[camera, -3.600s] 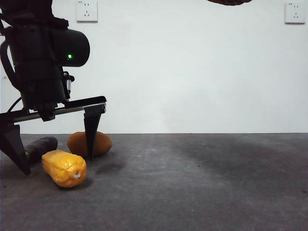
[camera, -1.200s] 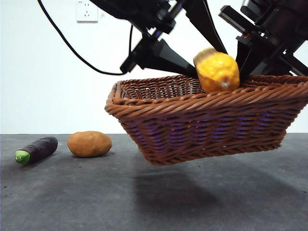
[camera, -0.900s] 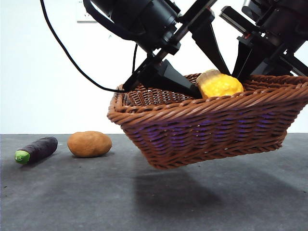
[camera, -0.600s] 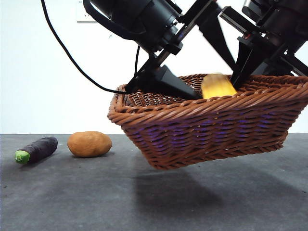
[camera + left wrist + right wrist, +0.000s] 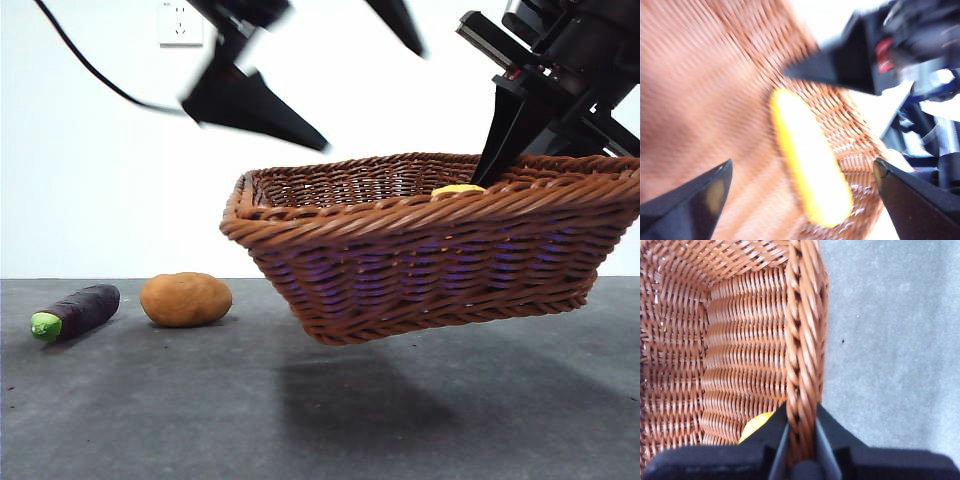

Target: Help me put the vegetables on the table into the basket

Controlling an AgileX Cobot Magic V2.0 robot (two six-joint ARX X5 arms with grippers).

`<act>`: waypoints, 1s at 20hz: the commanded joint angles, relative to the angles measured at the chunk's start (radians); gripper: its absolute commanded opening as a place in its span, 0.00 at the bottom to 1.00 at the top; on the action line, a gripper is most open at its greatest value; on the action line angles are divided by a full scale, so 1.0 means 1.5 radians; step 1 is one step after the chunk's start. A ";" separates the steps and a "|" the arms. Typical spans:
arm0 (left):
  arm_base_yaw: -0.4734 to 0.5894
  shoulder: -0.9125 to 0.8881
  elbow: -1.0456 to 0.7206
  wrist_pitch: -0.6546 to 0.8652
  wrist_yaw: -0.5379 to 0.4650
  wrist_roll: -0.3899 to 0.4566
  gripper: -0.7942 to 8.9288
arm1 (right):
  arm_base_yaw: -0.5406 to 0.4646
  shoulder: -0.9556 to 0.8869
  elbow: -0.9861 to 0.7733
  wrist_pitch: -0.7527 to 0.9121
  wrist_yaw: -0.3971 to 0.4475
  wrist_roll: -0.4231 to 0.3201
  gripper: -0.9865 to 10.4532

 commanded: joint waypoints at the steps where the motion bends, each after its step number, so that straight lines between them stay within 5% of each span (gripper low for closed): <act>1: 0.049 -0.059 -0.001 -0.038 -0.041 0.138 0.57 | -0.001 -0.001 -0.002 0.010 -0.007 -0.008 0.08; 5: 0.173 -0.116 -0.001 -0.068 -0.118 0.394 0.57 | -0.001 -0.005 -0.002 0.010 -0.027 -0.016 0.08; 9: 0.270 -0.064 0.000 -0.034 -0.128 0.585 0.57 | -0.001 -0.035 -0.002 0.014 -0.050 -0.020 0.08; 13: 0.325 0.053 0.049 -0.028 -0.110 0.669 0.57 | -0.001 -0.092 -0.002 0.014 -0.053 -0.021 0.08; 20: 0.352 0.318 0.271 -0.170 -0.031 0.746 0.57 | -0.001 -0.160 -0.002 0.006 -0.053 -0.032 0.08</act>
